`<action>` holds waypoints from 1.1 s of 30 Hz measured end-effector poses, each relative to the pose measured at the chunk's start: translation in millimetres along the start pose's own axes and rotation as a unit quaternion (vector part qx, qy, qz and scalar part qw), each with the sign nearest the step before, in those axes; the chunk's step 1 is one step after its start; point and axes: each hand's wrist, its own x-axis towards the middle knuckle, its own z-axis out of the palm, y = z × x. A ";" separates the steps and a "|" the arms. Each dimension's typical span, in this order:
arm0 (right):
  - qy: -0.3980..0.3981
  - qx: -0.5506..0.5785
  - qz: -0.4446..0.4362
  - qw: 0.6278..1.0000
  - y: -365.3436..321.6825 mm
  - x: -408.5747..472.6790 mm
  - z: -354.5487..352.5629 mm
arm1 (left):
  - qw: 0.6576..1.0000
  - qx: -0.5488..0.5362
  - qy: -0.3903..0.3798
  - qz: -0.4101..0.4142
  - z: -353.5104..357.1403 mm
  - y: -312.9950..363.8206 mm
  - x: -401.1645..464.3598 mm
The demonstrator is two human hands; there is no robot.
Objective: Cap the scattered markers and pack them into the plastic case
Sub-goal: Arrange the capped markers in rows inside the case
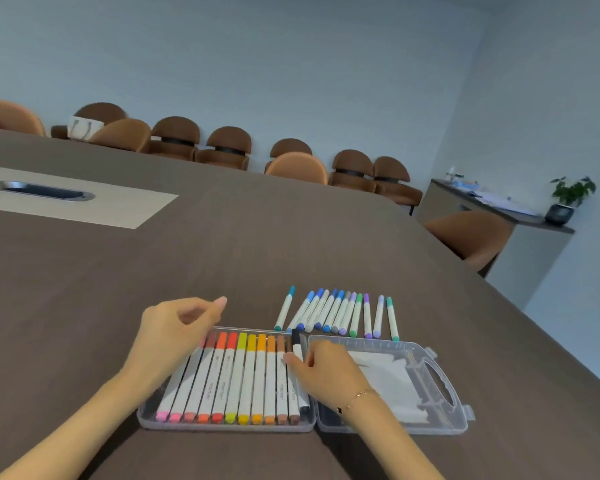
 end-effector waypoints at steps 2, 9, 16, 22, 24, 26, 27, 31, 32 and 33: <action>0.008 -0.030 -0.007 0.999 0.2 -2.0 0.4 | 1.000 0.014 0.025 -0.007 -5.0 -7.5 7.9; 0.040 -0.118 -0.061 0.990 7.8 -12.9 3.8 | 0.996 0.039 0.073 -0.042 -15.4 -29.7 22.8; 0.068 -0.181 -0.123 0.973 11.9 -9.9 7.0 | 0.995 0.086 0.035 -0.033 -13.2 -35.4 23.9; 0.058 -0.204 -0.144 0.967 15.1 -7.2 10.1 | 0.994 0.098 0.026 -0.043 -14.0 -35.1 24.2; 0.042 -0.183 -0.138 0.972 16.7 -7.7 9.9 | 0.993 0.112 0.009 -0.040 -14.2 -33.3 26.5; 0.035 -0.171 -0.135 0.975 16.5 -7.5 11.0 | 0.991 0.129 -0.011 -0.027 -12.6 -28.2 31.5; 0.034 -0.171 -0.134 0.975 14.8 -6.5 12.4 | 0.991 0.130 -0.017 -0.015 -10.5 -24.0 35.6; 0.044 -0.202 -0.141 0.968 3.1 -3.8 21.0 | 0.985 0.138 -0.098 0.015 16.6 5.7 54.9; 0.045 -0.199 -0.140 0.969 1.6 -3.6 21.7 | 0.979 0.157 -0.132 0.016 29.8 12.7 60.1; 0.045 -0.183 -0.136 0.973 1.2 -4.3 20.5 | 0.970 0.182 -0.161 0.019 44.6 18.7 64.5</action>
